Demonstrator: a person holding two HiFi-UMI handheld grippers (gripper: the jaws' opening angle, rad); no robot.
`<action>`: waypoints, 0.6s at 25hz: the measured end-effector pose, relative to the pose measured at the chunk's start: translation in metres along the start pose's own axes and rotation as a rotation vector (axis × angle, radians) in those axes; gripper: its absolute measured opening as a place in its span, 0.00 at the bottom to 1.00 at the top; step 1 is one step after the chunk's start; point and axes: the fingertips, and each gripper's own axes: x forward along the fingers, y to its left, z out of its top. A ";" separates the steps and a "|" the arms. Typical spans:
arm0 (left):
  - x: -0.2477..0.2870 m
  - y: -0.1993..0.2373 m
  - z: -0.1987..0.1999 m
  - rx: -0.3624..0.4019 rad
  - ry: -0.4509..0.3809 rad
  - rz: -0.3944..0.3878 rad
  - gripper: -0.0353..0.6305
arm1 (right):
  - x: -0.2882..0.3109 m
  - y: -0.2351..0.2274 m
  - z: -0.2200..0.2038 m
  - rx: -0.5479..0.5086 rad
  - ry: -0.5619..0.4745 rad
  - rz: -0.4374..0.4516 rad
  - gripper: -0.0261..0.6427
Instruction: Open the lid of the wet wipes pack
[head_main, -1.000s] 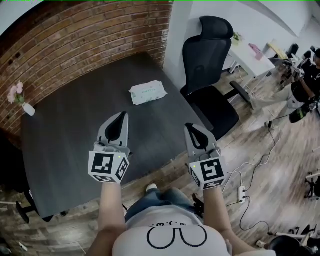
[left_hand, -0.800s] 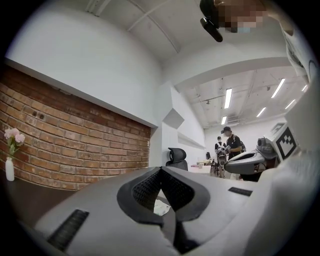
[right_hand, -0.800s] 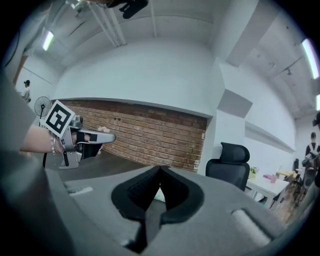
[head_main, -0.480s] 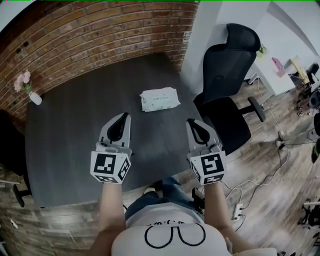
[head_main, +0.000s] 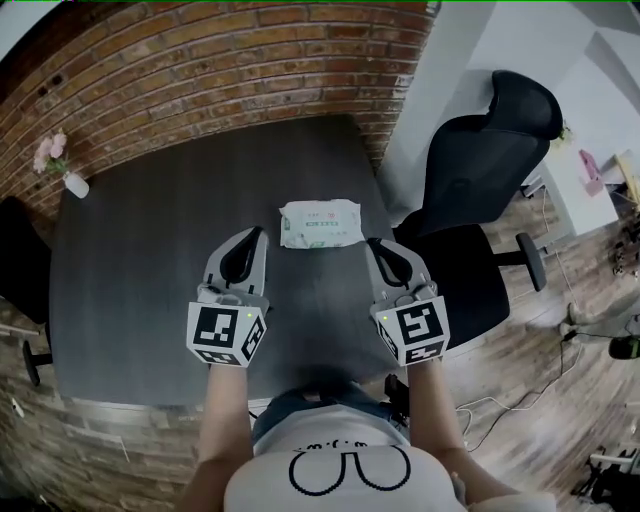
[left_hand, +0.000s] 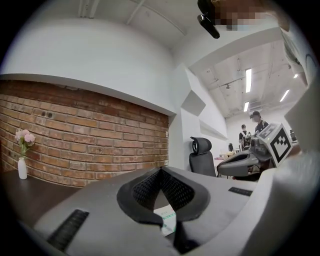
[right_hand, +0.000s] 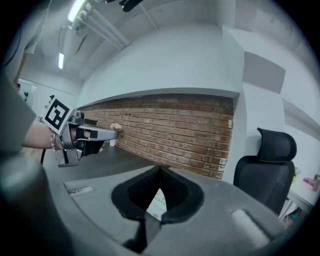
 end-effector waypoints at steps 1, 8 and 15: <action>0.008 0.001 -0.002 -0.001 0.005 0.012 0.05 | 0.007 -0.005 -0.003 -0.009 0.008 0.023 0.04; 0.047 0.007 -0.018 -0.005 0.054 0.082 0.05 | 0.050 -0.028 -0.027 -0.009 0.068 0.161 0.20; 0.066 0.007 -0.045 -0.006 0.118 0.115 0.05 | 0.080 -0.031 -0.059 -0.025 0.126 0.263 0.17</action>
